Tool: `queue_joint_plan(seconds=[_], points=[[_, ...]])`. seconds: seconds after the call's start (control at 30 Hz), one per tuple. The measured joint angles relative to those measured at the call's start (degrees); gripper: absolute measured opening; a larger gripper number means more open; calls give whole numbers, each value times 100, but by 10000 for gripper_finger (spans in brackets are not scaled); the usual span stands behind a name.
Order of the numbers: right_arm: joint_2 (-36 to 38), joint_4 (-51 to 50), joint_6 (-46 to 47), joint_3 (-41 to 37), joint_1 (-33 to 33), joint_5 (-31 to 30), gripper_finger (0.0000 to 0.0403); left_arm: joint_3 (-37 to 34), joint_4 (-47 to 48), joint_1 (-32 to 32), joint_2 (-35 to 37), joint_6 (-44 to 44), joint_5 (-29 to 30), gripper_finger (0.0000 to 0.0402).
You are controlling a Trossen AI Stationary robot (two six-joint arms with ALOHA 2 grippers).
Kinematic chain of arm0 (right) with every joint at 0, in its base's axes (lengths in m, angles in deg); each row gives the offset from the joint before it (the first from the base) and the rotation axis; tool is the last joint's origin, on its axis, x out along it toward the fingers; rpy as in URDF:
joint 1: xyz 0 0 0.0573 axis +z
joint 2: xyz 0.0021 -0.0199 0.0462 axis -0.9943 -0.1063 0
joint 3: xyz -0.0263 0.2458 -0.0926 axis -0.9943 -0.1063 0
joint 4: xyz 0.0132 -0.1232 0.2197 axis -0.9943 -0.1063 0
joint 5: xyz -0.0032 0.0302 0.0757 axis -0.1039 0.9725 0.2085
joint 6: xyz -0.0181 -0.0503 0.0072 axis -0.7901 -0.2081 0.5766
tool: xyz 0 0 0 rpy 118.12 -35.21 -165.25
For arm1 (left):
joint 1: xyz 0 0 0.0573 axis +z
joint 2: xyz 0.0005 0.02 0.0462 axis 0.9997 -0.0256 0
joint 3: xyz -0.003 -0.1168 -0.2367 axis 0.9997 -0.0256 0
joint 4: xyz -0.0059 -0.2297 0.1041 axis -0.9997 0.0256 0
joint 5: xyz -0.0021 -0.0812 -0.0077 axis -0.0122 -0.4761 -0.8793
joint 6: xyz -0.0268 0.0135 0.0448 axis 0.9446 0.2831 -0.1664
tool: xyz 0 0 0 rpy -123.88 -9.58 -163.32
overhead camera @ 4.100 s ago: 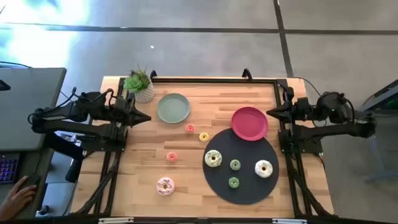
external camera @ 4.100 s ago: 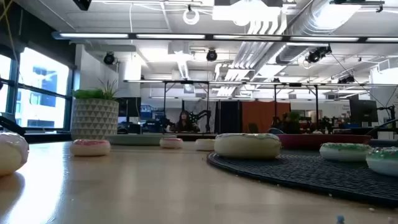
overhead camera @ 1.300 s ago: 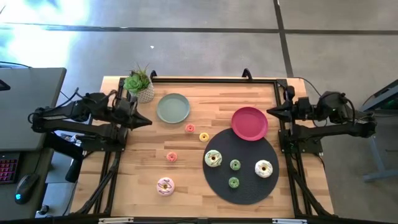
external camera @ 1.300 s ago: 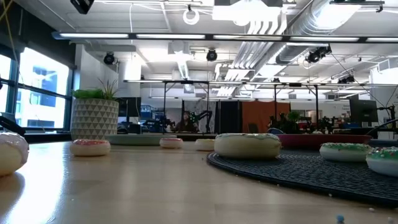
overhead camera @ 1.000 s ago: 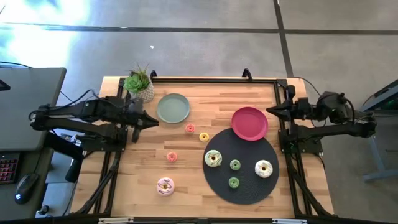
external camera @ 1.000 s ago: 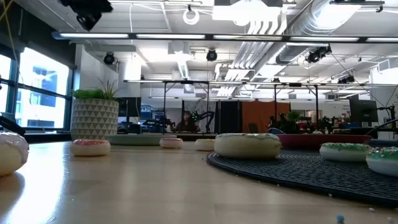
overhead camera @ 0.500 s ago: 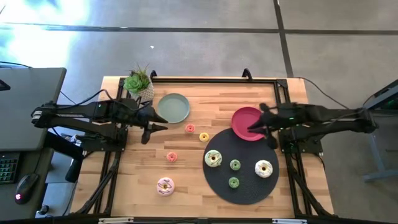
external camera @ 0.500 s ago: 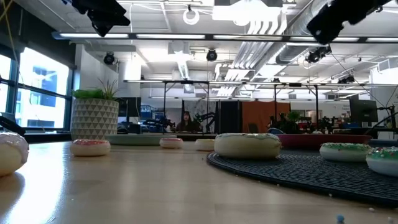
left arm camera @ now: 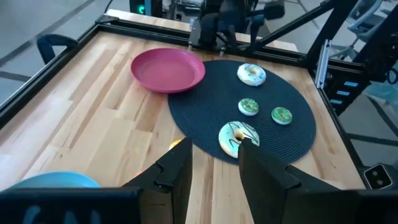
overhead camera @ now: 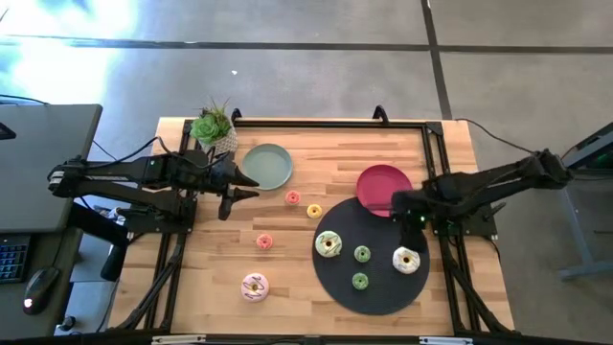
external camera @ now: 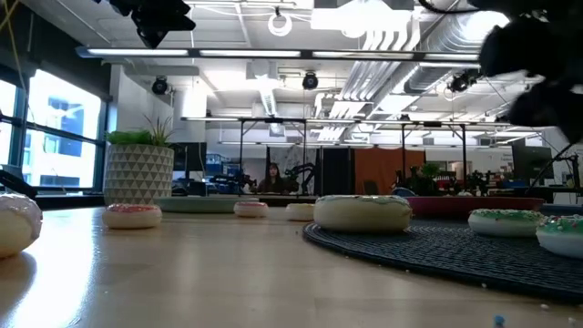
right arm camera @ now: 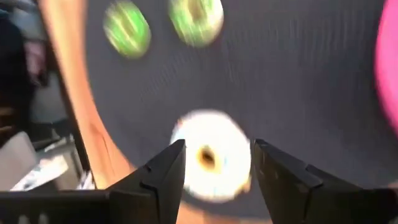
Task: Pick & Place donuts
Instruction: Put the big white donut on the pink plate
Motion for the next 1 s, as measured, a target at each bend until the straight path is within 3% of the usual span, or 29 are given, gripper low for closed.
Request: queue_joint_plan(seconds=[0.1,0.3,0.47,0.73,1.0], points=[[-162,-342,638,-1,516,-226,178,0,-2,0,0,1,15,124],[-488,-47,1286,0,1289,-640,178,0,-2,0,0,1,138,124],[-849,-91,1332,0,1664,-922,178,0,-2,0,0,1,150,124],[-1523,-39,1336,0,1876,-1298,178,0,-1,0,0,1,150,124],[-2168,208,1334,0,1876,-914,178,0,0,0,0,1,151,124]])
